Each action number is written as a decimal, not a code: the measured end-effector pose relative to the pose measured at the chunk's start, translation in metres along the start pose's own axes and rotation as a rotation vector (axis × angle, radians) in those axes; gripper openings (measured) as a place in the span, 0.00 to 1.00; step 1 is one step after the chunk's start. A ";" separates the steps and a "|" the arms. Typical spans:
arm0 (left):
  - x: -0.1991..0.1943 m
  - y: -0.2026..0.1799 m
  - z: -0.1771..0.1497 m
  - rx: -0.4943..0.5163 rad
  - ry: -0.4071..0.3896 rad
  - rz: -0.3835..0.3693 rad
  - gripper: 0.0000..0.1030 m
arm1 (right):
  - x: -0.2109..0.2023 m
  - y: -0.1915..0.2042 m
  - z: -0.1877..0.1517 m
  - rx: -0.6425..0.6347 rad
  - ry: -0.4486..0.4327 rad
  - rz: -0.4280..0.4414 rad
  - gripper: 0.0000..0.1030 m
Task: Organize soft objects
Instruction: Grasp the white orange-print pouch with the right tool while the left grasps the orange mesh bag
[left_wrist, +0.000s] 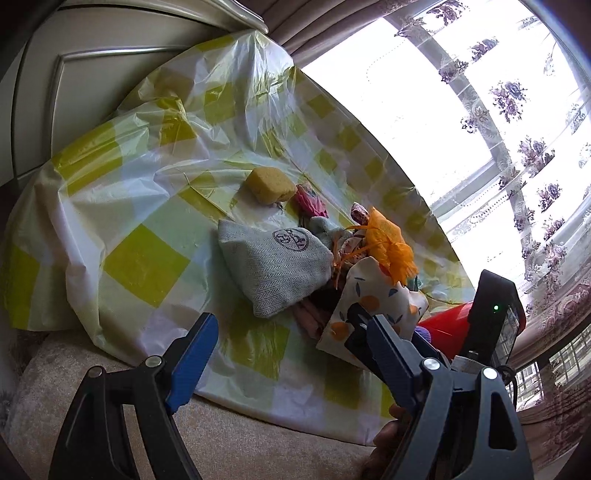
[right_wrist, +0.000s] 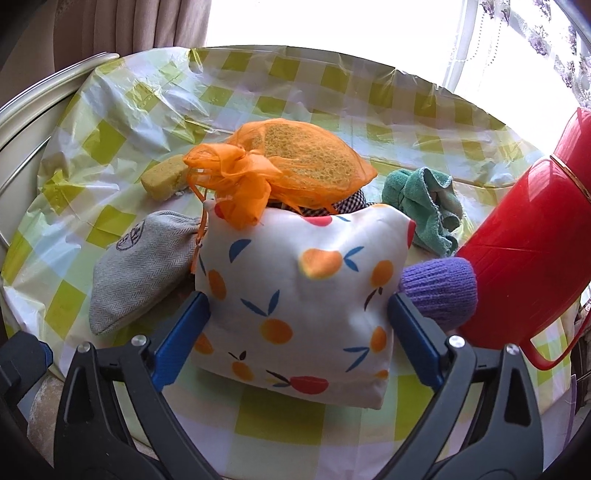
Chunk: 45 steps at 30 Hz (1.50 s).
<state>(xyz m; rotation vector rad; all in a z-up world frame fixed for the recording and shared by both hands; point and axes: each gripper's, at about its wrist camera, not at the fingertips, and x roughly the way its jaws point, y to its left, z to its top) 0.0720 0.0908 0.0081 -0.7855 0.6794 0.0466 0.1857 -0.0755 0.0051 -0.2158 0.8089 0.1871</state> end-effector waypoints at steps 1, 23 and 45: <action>0.000 -0.001 0.002 0.006 -0.004 0.000 0.81 | 0.003 -0.001 0.000 0.005 0.003 0.000 0.95; 0.053 -0.073 0.038 0.266 -0.054 0.024 0.81 | -0.004 -0.046 -0.011 0.178 -0.031 0.182 0.73; 0.168 -0.154 0.026 0.615 0.115 0.183 0.76 | -0.060 -0.122 -0.067 0.315 -0.036 0.216 0.73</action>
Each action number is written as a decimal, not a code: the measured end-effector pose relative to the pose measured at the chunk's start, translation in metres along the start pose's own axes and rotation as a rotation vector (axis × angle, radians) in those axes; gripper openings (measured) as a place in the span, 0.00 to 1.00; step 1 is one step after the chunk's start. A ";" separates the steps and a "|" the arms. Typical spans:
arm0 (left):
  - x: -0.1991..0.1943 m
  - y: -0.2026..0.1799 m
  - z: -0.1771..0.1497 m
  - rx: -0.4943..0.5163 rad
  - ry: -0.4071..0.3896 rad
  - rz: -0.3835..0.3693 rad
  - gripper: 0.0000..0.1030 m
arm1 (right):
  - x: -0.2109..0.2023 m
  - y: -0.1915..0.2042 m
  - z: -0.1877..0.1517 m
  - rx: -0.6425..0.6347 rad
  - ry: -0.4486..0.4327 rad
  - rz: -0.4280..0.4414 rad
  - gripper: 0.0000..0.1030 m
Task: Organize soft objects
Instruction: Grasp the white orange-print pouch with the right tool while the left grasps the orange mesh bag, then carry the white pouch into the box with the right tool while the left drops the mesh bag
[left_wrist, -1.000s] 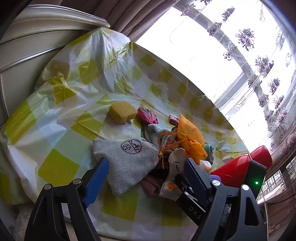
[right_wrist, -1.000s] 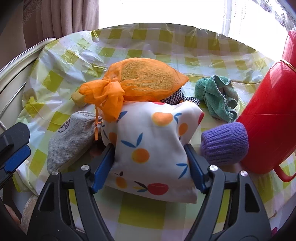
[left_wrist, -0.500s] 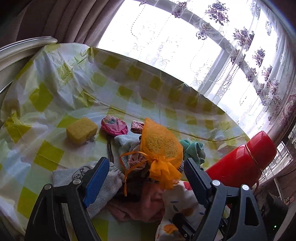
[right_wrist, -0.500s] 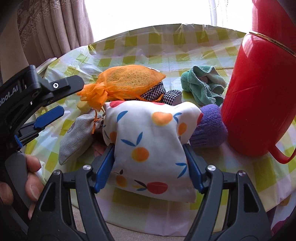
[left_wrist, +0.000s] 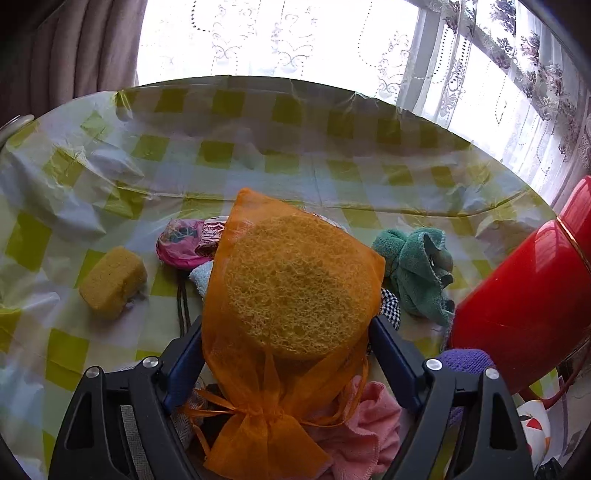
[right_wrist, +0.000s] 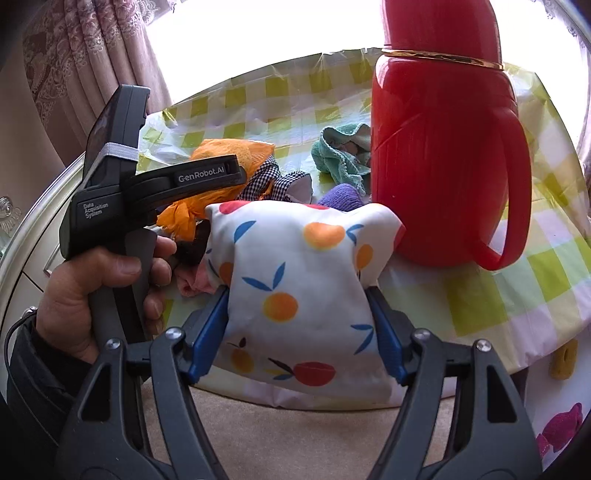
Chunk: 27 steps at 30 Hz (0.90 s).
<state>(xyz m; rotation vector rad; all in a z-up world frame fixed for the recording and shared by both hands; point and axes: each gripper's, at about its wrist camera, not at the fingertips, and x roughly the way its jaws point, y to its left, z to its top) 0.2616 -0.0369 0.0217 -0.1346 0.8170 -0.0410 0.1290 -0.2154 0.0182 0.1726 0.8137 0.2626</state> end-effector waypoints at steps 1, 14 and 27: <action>0.001 -0.001 -0.001 0.012 0.003 0.000 0.66 | -0.003 -0.003 -0.001 0.005 0.000 -0.001 0.73; -0.031 -0.002 -0.025 0.018 -0.057 -0.019 0.37 | -0.027 -0.027 -0.012 0.044 -0.009 -0.024 0.73; -0.076 -0.015 -0.060 0.016 -0.067 -0.096 0.21 | -0.052 -0.045 -0.023 0.080 -0.025 -0.033 0.73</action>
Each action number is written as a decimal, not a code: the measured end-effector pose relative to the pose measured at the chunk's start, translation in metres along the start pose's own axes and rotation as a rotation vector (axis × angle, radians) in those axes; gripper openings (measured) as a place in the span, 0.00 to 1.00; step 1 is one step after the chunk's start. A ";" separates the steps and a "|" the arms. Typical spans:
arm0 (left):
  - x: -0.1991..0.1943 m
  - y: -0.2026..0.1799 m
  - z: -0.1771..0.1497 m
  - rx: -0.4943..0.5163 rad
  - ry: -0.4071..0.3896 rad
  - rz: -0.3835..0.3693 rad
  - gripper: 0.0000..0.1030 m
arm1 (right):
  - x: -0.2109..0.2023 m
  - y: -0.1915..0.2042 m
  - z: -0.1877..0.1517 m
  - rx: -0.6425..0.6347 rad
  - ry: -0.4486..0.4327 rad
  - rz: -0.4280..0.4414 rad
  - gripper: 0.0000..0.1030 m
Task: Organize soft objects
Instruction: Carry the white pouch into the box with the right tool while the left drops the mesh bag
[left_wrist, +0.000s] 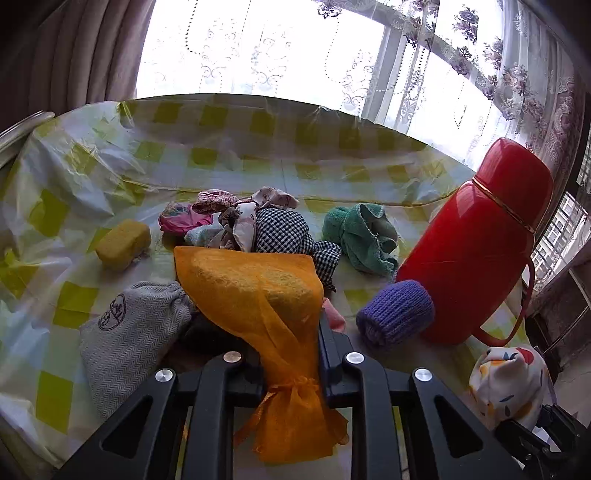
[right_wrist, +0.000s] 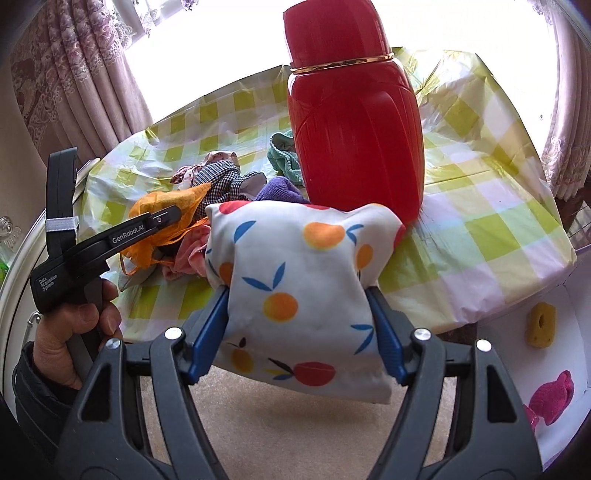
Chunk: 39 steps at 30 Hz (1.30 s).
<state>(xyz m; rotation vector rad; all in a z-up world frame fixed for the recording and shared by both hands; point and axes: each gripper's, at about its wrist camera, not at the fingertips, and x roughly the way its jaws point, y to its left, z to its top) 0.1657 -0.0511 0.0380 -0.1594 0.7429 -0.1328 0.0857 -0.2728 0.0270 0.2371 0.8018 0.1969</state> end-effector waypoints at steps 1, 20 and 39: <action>-0.004 -0.004 -0.003 0.007 0.000 -0.009 0.21 | -0.003 -0.002 -0.001 0.004 -0.002 -0.001 0.73; -0.064 -0.116 -0.045 0.212 -0.014 -0.198 0.18 | -0.058 -0.078 -0.019 0.131 -0.058 -0.093 0.73; -0.055 -0.299 -0.087 0.476 0.097 -0.516 0.18 | -0.129 -0.242 -0.030 0.382 -0.129 -0.403 0.73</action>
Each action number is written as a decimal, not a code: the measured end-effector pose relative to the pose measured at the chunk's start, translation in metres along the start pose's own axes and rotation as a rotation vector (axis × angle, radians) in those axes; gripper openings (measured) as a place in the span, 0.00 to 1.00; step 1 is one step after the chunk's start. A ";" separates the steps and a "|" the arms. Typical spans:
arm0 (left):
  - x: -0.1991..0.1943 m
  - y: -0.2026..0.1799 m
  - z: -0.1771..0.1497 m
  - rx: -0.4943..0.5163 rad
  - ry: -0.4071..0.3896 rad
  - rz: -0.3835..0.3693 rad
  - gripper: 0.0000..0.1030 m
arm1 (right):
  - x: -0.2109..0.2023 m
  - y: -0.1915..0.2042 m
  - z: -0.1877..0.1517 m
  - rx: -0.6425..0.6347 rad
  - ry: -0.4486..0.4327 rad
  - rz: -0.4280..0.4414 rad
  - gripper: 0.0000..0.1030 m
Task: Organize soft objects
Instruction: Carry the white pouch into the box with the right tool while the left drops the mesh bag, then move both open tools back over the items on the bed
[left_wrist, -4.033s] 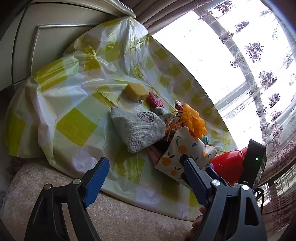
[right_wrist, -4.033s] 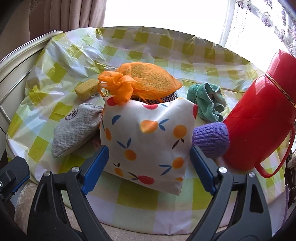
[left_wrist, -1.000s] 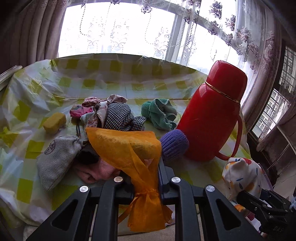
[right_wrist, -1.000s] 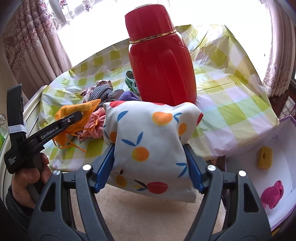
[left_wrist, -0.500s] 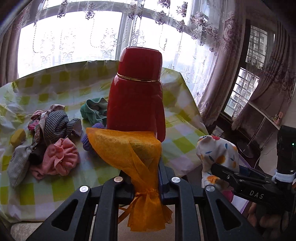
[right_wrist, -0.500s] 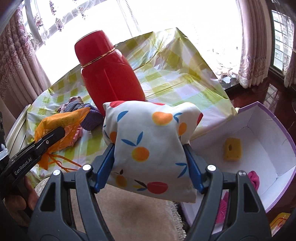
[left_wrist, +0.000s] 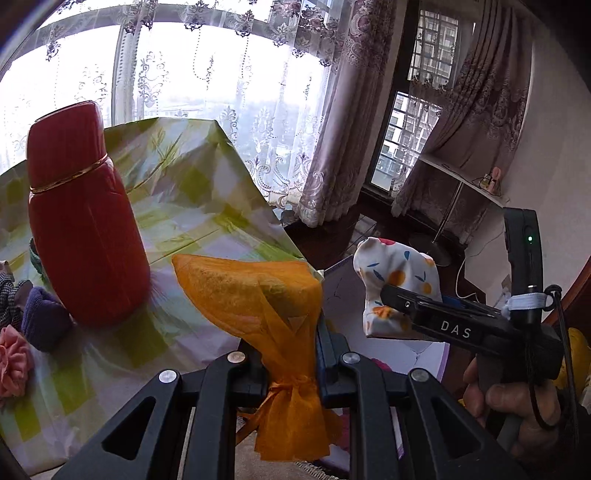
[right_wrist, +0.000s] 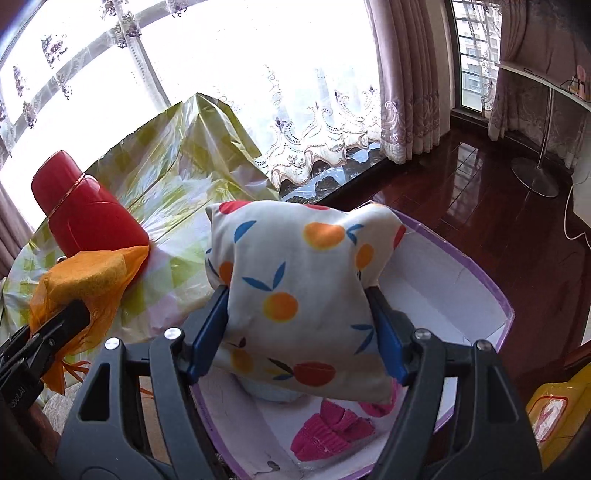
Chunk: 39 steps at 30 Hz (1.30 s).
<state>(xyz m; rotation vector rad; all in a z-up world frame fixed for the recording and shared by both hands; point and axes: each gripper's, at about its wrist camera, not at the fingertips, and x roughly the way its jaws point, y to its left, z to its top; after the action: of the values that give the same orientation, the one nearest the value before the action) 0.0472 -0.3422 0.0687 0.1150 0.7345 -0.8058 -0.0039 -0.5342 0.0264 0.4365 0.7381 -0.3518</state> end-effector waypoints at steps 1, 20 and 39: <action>0.005 -0.007 0.000 0.006 0.009 -0.018 0.18 | 0.000 -0.006 0.002 0.009 -0.004 -0.011 0.73; 0.057 -0.009 0.002 -0.107 0.145 -0.106 0.70 | 0.024 -0.041 0.013 0.047 0.045 -0.125 0.86; -0.030 0.097 -0.031 -0.325 -0.010 0.219 0.70 | 0.016 0.069 -0.021 -0.167 0.095 0.052 0.86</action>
<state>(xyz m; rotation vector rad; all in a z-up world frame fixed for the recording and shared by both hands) 0.0839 -0.2447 0.0479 -0.0998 0.8188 -0.4704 0.0267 -0.4673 0.0190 0.3158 0.8403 -0.2199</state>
